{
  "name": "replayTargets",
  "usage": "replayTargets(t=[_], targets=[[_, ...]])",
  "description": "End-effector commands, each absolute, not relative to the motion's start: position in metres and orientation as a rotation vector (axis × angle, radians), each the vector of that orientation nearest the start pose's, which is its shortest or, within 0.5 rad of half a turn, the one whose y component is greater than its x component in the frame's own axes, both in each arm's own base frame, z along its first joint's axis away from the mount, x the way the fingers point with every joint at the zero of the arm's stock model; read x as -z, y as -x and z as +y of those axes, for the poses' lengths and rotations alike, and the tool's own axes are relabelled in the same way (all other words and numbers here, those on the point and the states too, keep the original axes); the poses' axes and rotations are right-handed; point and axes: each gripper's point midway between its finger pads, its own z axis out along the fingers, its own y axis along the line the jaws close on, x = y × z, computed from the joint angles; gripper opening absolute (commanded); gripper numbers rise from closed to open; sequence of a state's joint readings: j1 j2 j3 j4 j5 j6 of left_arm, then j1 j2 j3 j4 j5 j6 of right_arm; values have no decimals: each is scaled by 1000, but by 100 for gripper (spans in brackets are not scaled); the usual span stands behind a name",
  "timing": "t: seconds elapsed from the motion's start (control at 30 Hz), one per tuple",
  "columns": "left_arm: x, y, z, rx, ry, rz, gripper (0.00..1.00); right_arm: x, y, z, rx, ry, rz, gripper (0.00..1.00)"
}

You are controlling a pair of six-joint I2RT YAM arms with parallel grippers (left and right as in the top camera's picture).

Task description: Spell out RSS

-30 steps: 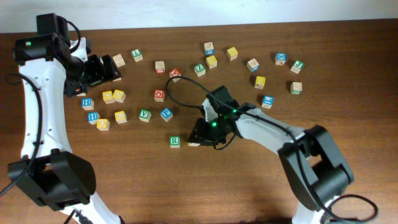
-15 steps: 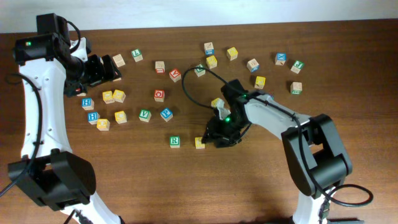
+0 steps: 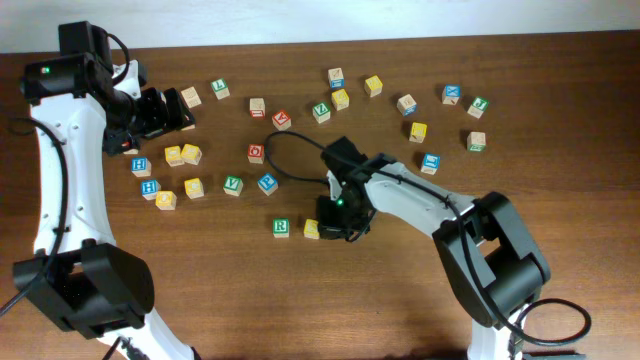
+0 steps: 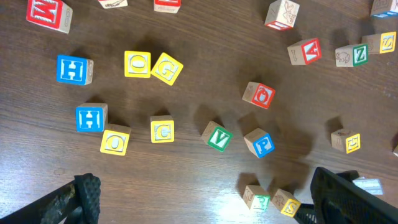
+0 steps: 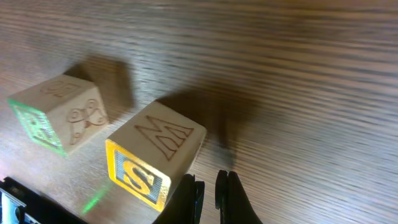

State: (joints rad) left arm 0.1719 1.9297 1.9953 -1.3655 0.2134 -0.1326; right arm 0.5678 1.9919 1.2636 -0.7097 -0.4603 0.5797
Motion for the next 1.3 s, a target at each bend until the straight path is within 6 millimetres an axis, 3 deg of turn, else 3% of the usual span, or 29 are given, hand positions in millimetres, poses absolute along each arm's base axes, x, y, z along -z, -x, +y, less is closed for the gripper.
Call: replayTargets(t=[0.0, 0.13, 0.3, 0.53, 0.63, 0.77, 0.83, 1.0, 1.1, 1.13, 1.2, 1.27], targets=[[-217, -418, 38, 304, 403, 2785, 99, -8, -279, 271, -741, -10, 3199, 4], [-217, -418, 38, 303, 402, 2786, 99, -7, -286, 269, -714, 16, 3166, 4], [-217, -418, 38, 304, 403, 2785, 99, -9, -297, 276, -746, 246, 3068, 4], [-217, -418, 38, 304, 403, 2785, 99, -16, -309, 276, -756, 225, 3038, 4], [-217, -418, 38, 304, 403, 2785, 99, -46, -330, 271, -748, 177, 3025, 4], [-217, -418, 38, 303, 402, 2786, 99, -120, -350, 252, -645, 176, 2975, 4], [-217, -418, 38, 304, 403, 2785, 99, -152, -370, 230, -527, 115, 2919, 4], [-217, -418, 38, 304, 403, 2785, 99, -167, -413, 191, -505, -34, 2813, 4], [-217, -418, 38, 304, 403, 2785, 99, -182, -456, 166, -528, -114, 2659, 5], [-217, -418, 38, 304, 403, 2785, 99, -188, -469, 164, -539, -118, 2603, 16], [-217, -418, 38, 303, 402, 2786, 99, -197, -502, 162, -506, -116, 2469, 22], [-217, -418, 38, 304, 403, 2785, 99, -185, -518, 172, -519, -98, 2439, 55]])
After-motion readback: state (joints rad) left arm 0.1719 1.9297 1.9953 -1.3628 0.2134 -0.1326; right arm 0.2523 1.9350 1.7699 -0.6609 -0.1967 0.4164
